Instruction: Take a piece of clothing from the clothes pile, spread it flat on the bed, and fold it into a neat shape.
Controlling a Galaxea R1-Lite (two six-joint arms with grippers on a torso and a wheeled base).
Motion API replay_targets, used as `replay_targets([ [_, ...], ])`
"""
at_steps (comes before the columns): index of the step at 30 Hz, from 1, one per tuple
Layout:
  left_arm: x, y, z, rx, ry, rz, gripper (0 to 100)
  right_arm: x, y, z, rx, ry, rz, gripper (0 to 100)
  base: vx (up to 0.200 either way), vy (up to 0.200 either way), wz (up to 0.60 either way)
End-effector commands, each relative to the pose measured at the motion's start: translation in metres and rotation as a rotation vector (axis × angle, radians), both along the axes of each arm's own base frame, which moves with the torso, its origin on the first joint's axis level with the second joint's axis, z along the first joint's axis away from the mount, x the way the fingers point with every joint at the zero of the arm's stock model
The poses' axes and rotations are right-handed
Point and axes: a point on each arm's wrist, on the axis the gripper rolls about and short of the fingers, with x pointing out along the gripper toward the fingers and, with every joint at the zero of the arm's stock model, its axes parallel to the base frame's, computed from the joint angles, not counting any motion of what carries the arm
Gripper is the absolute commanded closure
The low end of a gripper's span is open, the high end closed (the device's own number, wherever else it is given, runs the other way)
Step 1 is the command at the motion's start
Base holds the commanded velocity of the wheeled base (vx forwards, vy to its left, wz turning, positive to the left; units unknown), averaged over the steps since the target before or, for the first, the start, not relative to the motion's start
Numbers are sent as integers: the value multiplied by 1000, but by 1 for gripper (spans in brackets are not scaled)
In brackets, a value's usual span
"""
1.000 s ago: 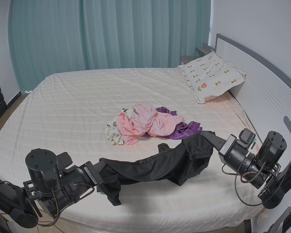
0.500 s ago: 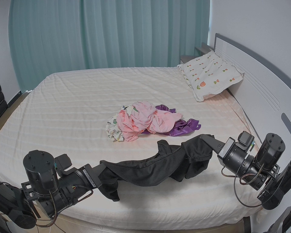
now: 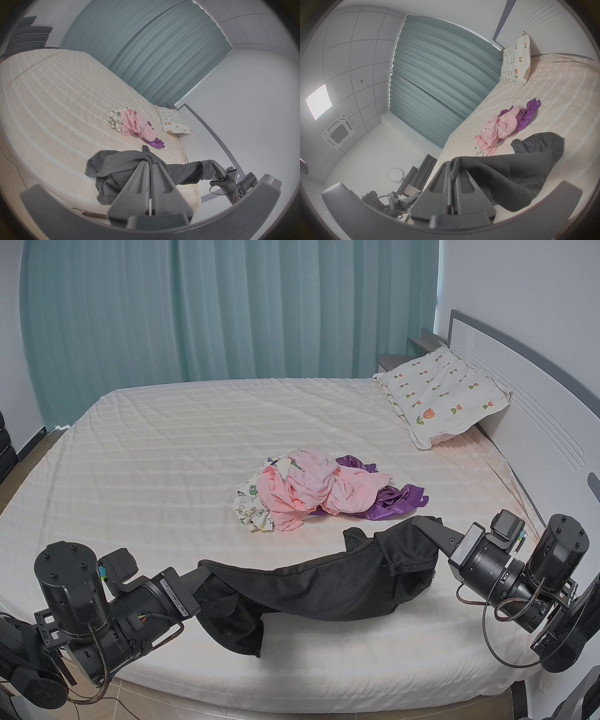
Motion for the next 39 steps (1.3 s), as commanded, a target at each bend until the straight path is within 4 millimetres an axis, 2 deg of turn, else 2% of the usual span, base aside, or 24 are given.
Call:
replay_targets([
  [1,-1,1,3,-8,-11,1,100,-2,0,3,9,-17,3,100,0,200,0],
  [9,-3,2,6,-15,-24,-2,100,-6,1,10,23,-39,15,100,0,200,0],
  [39,-6,4,5,-5,-23,-12,100,-13,6,7,13,-29,50,100,0,200,0],
])
